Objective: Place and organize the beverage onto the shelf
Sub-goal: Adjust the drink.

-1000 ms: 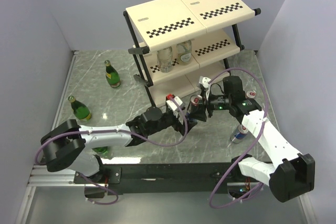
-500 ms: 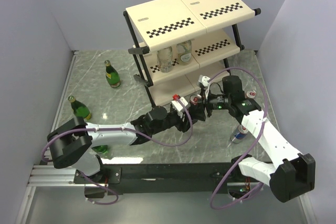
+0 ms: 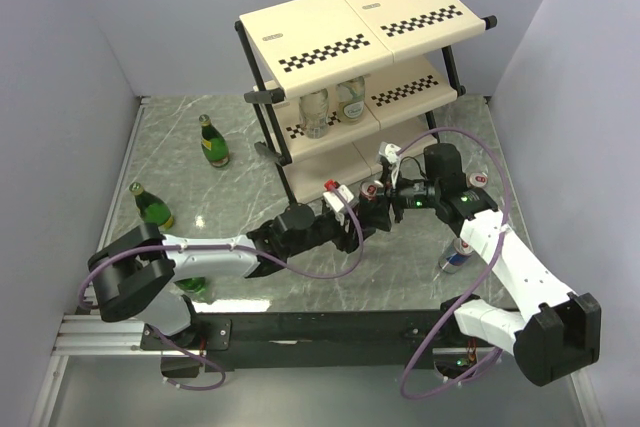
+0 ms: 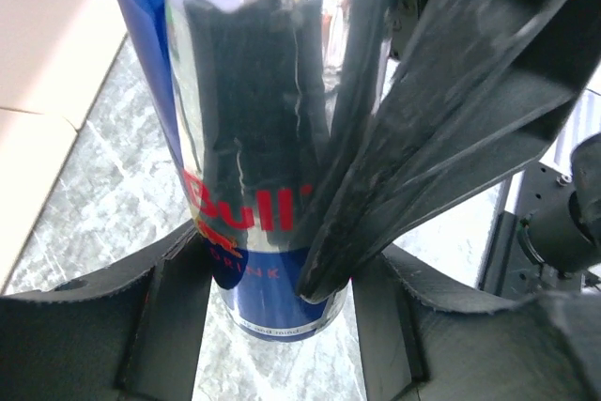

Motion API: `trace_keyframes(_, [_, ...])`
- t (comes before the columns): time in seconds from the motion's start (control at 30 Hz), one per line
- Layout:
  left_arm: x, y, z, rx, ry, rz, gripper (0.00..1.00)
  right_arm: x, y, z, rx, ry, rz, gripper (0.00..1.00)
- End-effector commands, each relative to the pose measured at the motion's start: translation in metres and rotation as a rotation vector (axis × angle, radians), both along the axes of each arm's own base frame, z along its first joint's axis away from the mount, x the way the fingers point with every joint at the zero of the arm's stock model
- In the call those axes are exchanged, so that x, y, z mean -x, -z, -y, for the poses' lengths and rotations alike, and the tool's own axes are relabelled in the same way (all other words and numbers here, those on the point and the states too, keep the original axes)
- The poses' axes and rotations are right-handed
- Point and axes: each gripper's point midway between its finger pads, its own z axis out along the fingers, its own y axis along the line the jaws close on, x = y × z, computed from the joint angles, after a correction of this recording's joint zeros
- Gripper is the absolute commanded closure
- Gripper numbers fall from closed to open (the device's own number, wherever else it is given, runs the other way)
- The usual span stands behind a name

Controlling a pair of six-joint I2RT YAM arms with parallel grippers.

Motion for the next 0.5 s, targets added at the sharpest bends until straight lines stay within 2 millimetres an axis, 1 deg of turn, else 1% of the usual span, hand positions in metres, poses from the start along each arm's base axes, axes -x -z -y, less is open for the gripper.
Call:
trace_keyframes(0.0, [0.01, -0.048, 0.001, 0.16, 0.041, 0.043, 0.99, 0.003, -0.043, -0.007, -0.082, -0.066, 0.128, 0.33])
trace_keyframes(0.07, [0.012, -0.051, 0.0, 0.17, 0.044, 0.044, 0.99, 0.003, -0.045, -0.007, -0.088, -0.063, 0.14, 0.26])
trace_keyframes(0.13, [0.012, -0.052, 0.0, 0.17, 0.044, 0.042, 0.99, 0.002, -0.047, -0.007, -0.09, -0.054, 0.138, 0.24])
trace_keyframes(0.33, [0.012, -0.054, -0.002, 0.176, 0.043, 0.044, 0.99, 0.001, -0.05, -0.005, -0.098, -0.047, 0.126, 0.22])
trace_keyframes(0.43, [0.011, -0.057, -0.004, 0.194, 0.036, 0.044, 0.99, -0.004, -0.052, -0.002, -0.113, -0.018, 0.124, 0.22])
trace_keyframes(0.47, [0.012, -0.061, -0.004, 0.207, 0.038, 0.047, 0.99, -0.004, -0.053, -0.001, -0.127, -0.015, 0.114, 0.22])
